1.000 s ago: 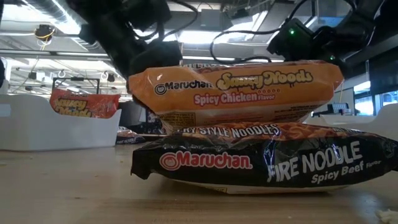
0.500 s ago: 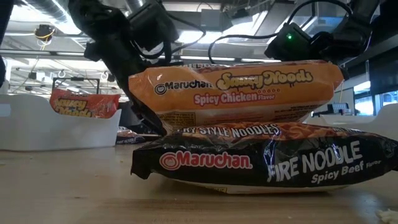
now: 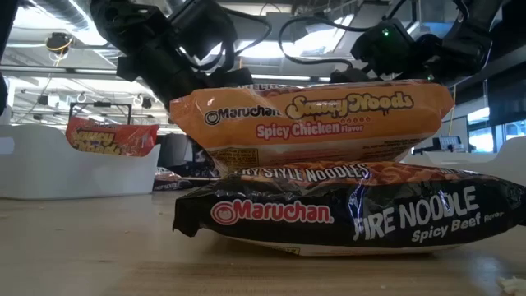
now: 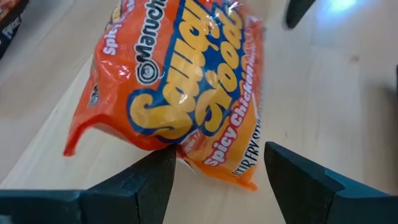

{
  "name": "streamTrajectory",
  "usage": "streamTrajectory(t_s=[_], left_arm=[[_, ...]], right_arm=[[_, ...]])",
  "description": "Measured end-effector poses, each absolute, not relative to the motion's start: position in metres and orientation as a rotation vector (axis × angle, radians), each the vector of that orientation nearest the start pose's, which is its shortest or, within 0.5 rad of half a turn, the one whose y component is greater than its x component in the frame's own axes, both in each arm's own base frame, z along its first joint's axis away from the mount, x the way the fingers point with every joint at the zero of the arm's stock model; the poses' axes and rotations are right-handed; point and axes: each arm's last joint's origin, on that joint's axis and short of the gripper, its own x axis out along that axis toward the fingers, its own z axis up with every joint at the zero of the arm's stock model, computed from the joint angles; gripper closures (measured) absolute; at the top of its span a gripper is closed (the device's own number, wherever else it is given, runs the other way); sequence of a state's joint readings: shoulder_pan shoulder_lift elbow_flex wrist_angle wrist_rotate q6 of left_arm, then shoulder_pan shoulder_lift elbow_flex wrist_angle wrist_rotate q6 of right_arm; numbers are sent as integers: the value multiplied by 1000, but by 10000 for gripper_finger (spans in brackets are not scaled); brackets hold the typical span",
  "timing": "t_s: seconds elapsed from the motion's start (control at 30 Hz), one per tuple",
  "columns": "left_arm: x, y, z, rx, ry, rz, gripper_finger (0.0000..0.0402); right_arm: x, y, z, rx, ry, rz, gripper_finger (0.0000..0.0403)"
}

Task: Sort Maruchan noodles
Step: Put the top orange noodle into the left white bin

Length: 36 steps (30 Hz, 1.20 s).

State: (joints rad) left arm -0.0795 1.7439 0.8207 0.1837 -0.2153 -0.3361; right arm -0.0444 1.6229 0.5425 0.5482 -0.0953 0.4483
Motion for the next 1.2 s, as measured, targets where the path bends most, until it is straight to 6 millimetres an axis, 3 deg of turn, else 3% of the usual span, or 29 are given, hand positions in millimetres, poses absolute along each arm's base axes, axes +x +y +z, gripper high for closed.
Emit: streamTrajectory(t_s=[0.3, 0.53, 0.83, 1.2], left_arm=[[334, -21, 143, -194, 656, 226, 163], [332, -21, 147, -170, 664, 230, 163], [316, -24, 184, -184, 627, 219, 163], [304, -22, 218, -164, 527, 182, 163]], right_arm=[[292, -10, 122, 428, 492, -25, 97], [291, -6, 121, 389, 502, 2, 197], [293, -1, 124, 296, 478, 32, 311], [297, 10, 130, 178, 428, 64, 315]])
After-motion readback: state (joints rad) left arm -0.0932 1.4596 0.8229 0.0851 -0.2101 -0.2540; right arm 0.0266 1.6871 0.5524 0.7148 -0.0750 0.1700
